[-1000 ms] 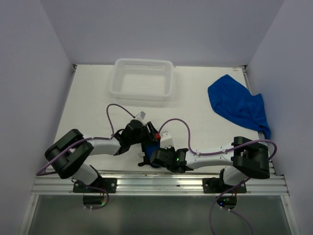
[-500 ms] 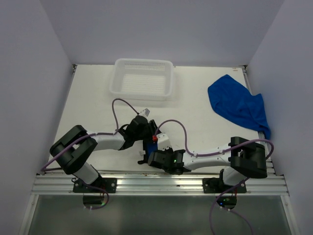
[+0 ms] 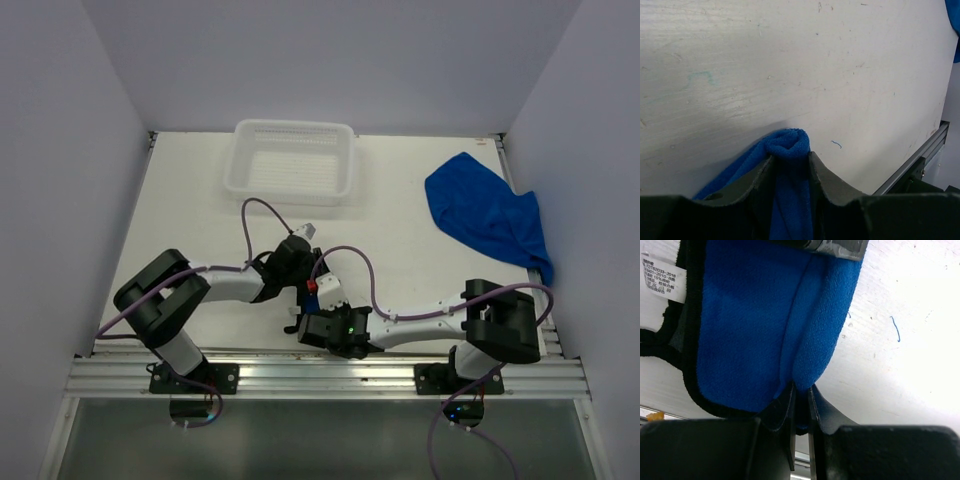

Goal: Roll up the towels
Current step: Roll the towel

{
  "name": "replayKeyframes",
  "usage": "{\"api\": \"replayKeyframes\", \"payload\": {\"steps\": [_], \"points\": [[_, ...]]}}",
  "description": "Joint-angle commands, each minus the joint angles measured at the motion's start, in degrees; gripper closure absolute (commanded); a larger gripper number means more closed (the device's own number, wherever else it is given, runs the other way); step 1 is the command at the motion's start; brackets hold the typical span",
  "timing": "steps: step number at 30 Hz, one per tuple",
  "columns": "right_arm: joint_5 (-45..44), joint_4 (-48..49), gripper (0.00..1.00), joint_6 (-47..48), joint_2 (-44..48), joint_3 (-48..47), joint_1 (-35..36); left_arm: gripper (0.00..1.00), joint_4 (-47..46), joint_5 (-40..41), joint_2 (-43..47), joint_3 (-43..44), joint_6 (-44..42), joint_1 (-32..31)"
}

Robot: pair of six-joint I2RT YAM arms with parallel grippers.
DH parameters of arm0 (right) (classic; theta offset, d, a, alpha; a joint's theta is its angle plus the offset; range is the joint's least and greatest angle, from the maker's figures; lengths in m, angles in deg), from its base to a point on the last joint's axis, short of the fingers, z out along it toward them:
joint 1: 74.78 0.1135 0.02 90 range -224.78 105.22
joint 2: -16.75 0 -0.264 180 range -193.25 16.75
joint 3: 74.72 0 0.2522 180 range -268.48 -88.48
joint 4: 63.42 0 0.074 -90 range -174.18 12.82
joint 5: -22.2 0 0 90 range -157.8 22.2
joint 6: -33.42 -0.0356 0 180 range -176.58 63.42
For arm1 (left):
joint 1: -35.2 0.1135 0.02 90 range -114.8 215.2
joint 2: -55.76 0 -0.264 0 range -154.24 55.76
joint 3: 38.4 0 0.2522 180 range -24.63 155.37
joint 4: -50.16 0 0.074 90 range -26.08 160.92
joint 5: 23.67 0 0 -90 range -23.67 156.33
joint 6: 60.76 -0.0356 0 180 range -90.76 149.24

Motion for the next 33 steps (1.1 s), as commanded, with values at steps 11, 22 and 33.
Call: {"api": "replayKeyframes", "payload": {"steps": [11, 22, 33], "points": [[-6.0, -12.3, 1.0, -2.2, -4.7, -7.5, 3.0, 0.84, 5.1, 3.6, -5.4, 1.8, -5.4, -0.6], [-10.3, -22.9, 1.0, -3.5, -9.6, -13.9, 5.0, 1.0, 5.1, 3.7, -5.8, 1.1, -5.6, -0.6], [-15.0, -36.2, 1.0, -3.3, -19.2, -23.2, 7.9, 1.0, -16.3, -0.3, 1.1, -13.4, 1.6, 1.9]]}}
